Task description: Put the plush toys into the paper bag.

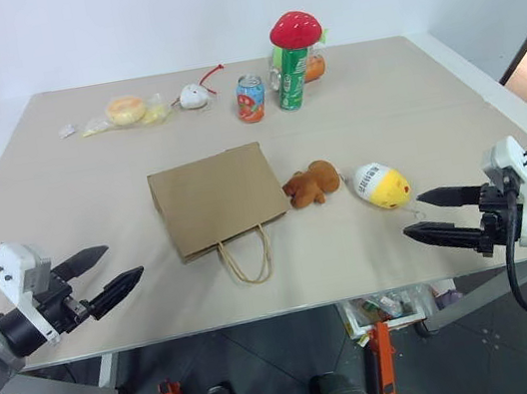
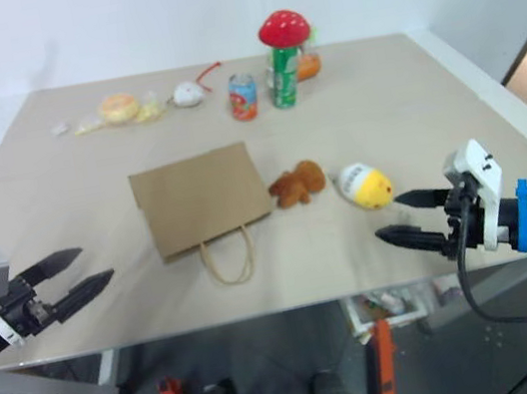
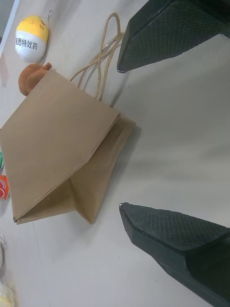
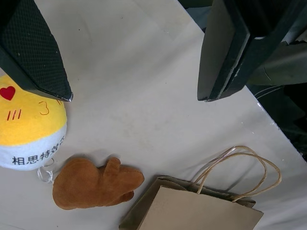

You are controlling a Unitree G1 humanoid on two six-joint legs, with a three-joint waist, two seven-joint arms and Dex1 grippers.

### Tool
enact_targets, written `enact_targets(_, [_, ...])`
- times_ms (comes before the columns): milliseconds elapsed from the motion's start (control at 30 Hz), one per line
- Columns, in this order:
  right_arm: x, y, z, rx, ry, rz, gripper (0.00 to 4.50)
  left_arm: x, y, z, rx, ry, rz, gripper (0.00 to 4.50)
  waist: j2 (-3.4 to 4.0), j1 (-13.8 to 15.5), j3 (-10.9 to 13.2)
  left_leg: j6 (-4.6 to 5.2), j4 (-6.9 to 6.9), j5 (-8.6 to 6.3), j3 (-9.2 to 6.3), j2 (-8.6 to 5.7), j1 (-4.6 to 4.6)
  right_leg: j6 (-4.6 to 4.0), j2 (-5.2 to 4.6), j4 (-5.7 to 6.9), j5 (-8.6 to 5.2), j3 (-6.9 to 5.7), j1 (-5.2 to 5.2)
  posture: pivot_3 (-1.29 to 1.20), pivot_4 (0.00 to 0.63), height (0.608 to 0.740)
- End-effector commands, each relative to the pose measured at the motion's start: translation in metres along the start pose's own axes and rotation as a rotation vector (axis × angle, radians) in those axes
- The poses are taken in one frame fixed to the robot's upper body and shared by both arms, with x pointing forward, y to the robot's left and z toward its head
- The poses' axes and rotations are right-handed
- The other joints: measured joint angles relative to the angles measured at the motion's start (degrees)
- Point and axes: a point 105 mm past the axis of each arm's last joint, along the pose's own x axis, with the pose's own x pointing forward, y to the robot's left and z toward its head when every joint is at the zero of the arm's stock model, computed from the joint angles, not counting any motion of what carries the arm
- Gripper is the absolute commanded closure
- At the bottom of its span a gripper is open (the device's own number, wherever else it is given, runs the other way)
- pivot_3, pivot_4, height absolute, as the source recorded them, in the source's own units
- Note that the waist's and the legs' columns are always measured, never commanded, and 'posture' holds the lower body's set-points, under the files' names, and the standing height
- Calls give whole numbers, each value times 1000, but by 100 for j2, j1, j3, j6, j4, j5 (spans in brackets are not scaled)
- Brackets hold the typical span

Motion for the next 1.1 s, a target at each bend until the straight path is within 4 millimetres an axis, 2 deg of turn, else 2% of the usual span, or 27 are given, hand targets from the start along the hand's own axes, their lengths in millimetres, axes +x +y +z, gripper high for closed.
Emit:
enact_targets(33, [0,3,12,-51,-32,4,23,4,-7,12,33,-18,-38,0,0,0,0,0,0,0,0,0,0,0,0,0,0,0,0,0,150,740])
enact_targets(233, [1,5,13,-55,-36,10,23,6,-16,6,63,38,-109,0,0,0,0,0,1,0,0,0,0,0,0,0,0,0,2,0,150,740])
enact_targets(733, [4,6,14,-59,-41,18,23,5,-17,7,58,32,-138,0,0,0,0,0,1,0,0,0,0,0,0,0,0,0,1,0,150,740])
enact_targets(867, [6,10,17,-75,-34,42,23,14,-26,10,77,31,-194,0,0,1,0,0,1,0,0,0,0,0,0,0,0,0,2,0,150,740])
enact_targets(1000, [16,32,23,-138,-5,142,23,32,-54,10,269,49,-430,0,2,10,-1,0,2,0,-1,-1,0,0,0,0,0,-2,6,0,150,740])
enact_targets(1100, [28,49,32,-179,-20,211,23,46,-65,12,431,22,-549,0,3,8,-1,0,2,0,0,0,0,-1,1,0,1,-2,7,0,150,740])
